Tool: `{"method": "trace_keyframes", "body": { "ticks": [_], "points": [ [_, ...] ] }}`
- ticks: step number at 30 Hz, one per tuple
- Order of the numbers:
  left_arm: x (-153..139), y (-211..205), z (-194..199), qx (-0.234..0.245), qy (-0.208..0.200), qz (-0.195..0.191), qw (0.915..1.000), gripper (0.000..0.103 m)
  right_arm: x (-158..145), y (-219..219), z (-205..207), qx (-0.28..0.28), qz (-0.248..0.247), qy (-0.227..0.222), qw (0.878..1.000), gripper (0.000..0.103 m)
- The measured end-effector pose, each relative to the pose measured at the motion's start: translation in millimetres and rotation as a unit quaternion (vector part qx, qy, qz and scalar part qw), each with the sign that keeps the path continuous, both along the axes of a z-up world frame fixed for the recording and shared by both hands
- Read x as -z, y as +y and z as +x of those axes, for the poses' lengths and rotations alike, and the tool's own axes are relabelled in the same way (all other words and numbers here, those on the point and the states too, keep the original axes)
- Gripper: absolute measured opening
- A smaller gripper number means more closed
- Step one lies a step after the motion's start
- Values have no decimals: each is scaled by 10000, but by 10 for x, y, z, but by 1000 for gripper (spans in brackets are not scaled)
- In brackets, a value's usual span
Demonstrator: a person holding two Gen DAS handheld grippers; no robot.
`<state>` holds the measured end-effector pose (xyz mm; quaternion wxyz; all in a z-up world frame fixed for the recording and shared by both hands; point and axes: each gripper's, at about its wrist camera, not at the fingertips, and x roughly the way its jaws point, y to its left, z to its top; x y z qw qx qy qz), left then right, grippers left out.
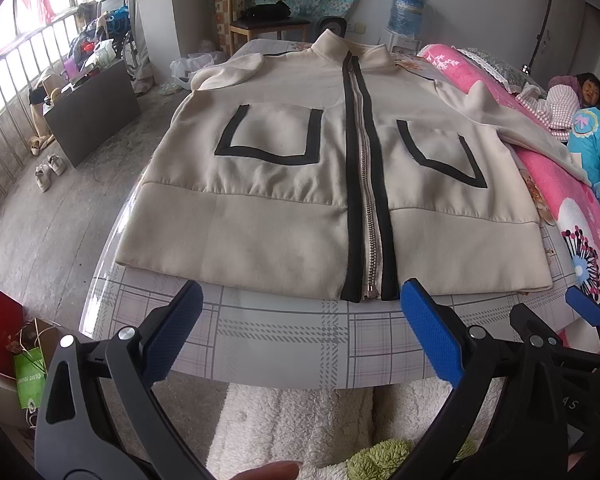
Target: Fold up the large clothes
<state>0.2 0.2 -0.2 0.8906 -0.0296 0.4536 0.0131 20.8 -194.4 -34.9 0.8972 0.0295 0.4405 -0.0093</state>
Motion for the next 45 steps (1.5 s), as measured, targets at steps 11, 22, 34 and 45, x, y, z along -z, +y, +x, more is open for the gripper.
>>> {"method": "trace_keyframes", "body": {
  "ticks": [11, 22, 34, 45],
  "points": [
    [-15, 38, 11, -14, -14, 25, 10000, 96, -8, 20, 18, -5, -17, 15, 10000, 98],
    [-44, 70, 8, -23, -28, 36, 10000, 96, -3, 30, 22, -15, -32, 17, 10000, 98],
    [-38, 78, -15, -43, -44, 62, 10000, 96, -4, 33, 28, 15, -32, 1, 10000, 98],
    [-58, 106, -9, -77, -76, 107, 9999, 96, -18, 44, 36, 11, -41, -3, 10000, 98]
  ]
}}
